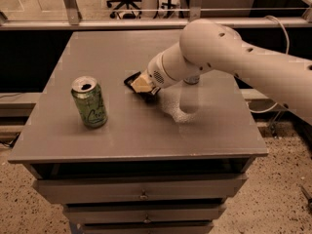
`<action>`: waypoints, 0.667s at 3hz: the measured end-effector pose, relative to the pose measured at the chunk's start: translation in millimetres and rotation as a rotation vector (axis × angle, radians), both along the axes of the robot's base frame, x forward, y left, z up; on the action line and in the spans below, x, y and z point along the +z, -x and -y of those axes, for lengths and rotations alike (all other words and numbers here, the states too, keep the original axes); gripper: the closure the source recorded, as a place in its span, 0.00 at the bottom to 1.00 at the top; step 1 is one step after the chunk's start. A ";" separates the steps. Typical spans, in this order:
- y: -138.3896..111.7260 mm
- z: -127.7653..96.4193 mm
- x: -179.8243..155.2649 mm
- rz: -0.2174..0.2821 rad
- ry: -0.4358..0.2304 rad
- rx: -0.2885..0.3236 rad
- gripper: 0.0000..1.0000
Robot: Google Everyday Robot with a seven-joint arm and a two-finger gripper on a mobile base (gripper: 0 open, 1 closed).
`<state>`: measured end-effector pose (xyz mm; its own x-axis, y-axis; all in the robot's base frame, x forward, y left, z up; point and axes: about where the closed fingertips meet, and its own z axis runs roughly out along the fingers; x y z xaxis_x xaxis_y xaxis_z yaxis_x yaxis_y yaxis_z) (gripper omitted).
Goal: Move rxbar chocolate near redbull can
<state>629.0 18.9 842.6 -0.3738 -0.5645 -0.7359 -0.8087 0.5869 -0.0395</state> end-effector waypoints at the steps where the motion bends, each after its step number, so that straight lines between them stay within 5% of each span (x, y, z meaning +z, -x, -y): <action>1: 1.3 4.6 3.2 0.004 0.003 -0.006 1.00; 2: 7.7 22.2 25.0 0.039 0.030 -0.010 1.00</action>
Offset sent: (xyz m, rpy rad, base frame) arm -0.0098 -0.0369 0.0411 -0.0406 -0.0655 -0.0180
